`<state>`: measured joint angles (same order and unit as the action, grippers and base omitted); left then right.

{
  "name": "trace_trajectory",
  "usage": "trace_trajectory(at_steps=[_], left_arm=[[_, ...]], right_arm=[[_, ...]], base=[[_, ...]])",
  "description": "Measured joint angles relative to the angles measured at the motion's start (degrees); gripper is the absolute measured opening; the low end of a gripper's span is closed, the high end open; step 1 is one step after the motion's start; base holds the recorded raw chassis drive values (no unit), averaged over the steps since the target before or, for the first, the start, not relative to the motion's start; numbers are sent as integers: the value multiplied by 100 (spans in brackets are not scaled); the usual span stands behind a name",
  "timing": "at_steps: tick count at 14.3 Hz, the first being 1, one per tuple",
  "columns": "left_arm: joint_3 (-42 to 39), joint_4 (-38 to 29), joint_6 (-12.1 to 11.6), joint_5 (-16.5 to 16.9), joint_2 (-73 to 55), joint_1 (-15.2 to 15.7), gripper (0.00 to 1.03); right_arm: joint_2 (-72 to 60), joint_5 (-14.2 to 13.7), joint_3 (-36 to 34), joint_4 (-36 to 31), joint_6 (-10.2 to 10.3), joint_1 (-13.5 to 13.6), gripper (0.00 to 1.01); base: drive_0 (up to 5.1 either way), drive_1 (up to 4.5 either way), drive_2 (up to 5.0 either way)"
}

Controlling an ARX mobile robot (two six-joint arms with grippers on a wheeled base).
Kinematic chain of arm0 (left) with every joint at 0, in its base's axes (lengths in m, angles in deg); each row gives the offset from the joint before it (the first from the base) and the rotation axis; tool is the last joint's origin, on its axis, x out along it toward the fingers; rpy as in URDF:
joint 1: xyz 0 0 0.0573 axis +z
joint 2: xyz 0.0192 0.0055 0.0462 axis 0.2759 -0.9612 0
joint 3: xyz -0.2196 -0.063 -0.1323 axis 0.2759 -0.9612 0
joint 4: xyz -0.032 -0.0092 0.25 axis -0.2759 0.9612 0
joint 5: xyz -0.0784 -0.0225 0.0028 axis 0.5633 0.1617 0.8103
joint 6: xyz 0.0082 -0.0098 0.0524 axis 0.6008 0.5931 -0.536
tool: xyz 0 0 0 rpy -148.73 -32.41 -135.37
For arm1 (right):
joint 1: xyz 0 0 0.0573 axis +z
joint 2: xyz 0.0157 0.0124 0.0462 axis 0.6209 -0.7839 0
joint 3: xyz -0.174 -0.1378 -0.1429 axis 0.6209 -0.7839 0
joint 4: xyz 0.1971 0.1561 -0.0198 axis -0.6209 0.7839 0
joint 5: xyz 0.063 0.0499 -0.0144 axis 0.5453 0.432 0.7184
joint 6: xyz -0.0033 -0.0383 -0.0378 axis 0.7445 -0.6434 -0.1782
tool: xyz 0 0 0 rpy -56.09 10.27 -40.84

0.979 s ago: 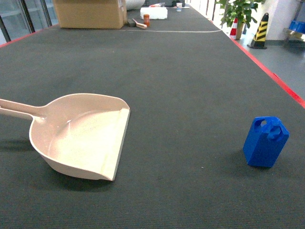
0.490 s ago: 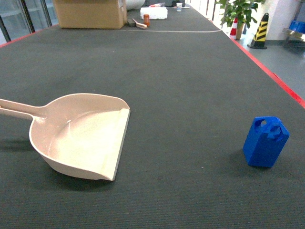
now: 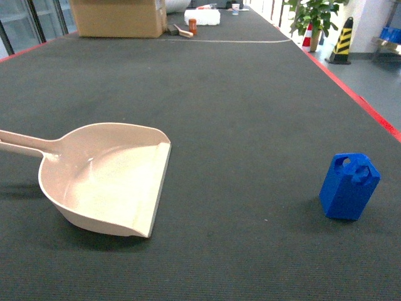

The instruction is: Place part in tray to right shelf

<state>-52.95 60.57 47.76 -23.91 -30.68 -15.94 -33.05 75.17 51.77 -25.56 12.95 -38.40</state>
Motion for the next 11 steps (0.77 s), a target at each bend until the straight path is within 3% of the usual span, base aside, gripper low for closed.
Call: trace_trajectory(at_steps=[2, 3, 4, 6, 8, 9, 11], left_arm=[[44, 219, 7, -35, -44, -9, 98], [197, 562, 109, 72, -490, 42, 98], [286, 260, 321, 326, -1108, 197, 98], [599, -901, 1084, 1036, -2498, 476, 98], [957, -2514, 2326, 1799, -4511, 907, 98], [1106, -3123, 2855, 1991, -5392, 1099, 98], [1574, -4203, 3685, 2092, -7064, 1397, 98]], right_arm=[[0, 0, 0, 0, 0, 0, 98], [0, 0, 0, 2, 0, 0, 98], [0, 2, 0, -2, 0, 0, 98], [0, 0, 0, 2, 0, 0, 98], [0, 0, 0, 2, 0, 0, 98], [0, 0, 0, -2, 0, 0, 98], [0, 0, 0, 0, 0, 0, 98]], base=[[0, 0, 0], [0, 0, 0], [0, 0, 0], [0, 0, 0], [0, 0, 0], [0, 0, 0], [0, 0, 0]])
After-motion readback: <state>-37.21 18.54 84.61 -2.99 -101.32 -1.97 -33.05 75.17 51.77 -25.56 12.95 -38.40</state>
